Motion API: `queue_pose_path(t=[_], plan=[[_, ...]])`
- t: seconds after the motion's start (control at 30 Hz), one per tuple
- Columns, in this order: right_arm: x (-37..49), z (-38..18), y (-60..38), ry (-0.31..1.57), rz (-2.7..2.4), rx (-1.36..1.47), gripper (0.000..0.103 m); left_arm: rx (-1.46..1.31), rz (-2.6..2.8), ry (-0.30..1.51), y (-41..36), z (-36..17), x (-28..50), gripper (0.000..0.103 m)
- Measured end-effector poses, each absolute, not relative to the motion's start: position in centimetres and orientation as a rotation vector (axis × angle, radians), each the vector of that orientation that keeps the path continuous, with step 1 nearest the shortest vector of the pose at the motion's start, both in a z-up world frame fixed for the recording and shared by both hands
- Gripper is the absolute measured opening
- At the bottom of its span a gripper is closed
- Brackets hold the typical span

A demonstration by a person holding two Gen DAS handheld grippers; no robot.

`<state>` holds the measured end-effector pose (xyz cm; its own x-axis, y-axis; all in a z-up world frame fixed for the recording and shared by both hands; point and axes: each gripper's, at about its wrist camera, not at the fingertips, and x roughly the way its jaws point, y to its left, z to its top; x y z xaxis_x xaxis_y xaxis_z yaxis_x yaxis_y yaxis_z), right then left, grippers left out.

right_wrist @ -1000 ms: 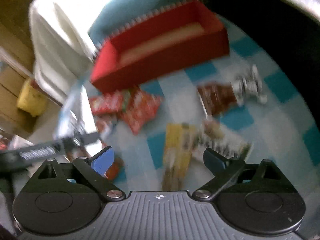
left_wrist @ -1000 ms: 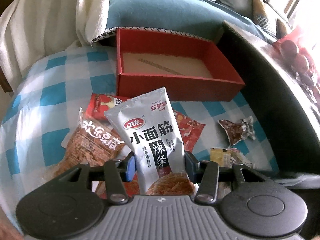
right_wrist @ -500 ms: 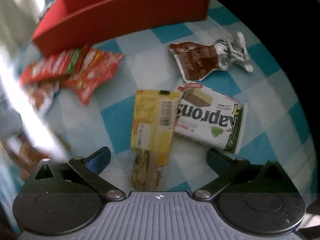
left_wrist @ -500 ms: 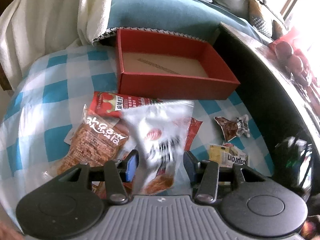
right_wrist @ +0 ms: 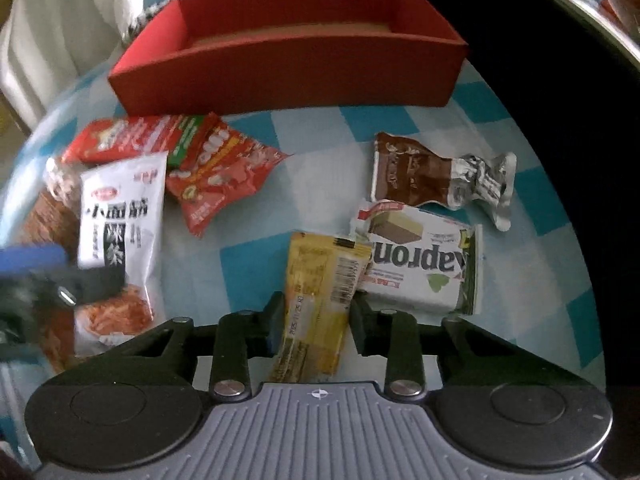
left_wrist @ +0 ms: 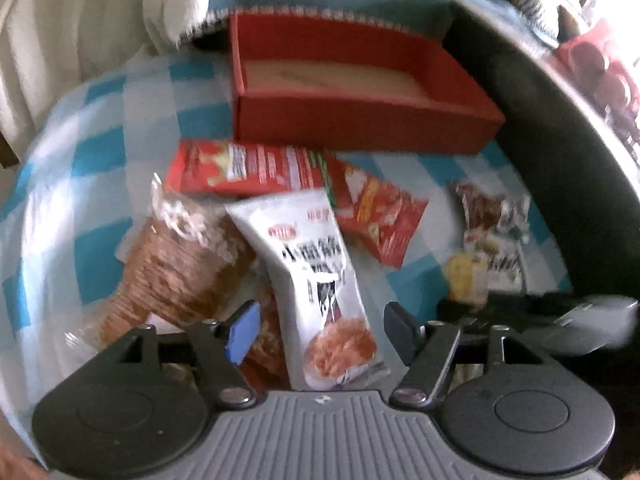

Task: Organize snacks
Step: 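Lift the white bag with the left gripper while the right gripper lifts the yellow bar, then carry both packets over the red tray and lower them inside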

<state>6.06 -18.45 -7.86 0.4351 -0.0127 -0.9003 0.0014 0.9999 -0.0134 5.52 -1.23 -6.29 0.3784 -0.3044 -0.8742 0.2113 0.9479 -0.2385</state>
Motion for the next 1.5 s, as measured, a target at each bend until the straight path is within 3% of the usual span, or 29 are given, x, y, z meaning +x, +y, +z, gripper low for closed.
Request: queue_pose_path(t=[0.17, 0.2, 0.23, 0.37, 0.93, 1.5], plan=[[5.8, -6.3, -19.8, 1.072, 0.027, 0.088, 0.04, -0.06, -0.259, 1.14, -3.5, -7.5, 6.3, 0.063], [5.6, -6.2, -20.1, 1.069, 0.032, 0.1, 0.04, -0.038, -0.24, 1.136, -4.0, -7.7, 6.4, 0.057], [5.5, -6.2, -20.4, 1.066, 0.032, 0.105, 0.04, -0.009, -0.215, 1.131, -4.4, -7.9, 6.4, 0.042], [5.1, -5.4, -21.8, 1.044, 0.041, 0.153, 0.04, 0.036, -0.193, 1.106, -4.8, -7.5, 5.7, 0.036], [10.3, 0.3, -21.7, 0.868, 0.069, 0.177, 0.04, 0.022, -0.271, 0.908, -4.6, -0.3, 9.8, 0.035], [16.3, 1.9, -21.1, 0.798, 0.1, 0.151, 0.04, 0.044, -0.215, 0.816, -5.5, 1.1, 15.6, 0.035]])
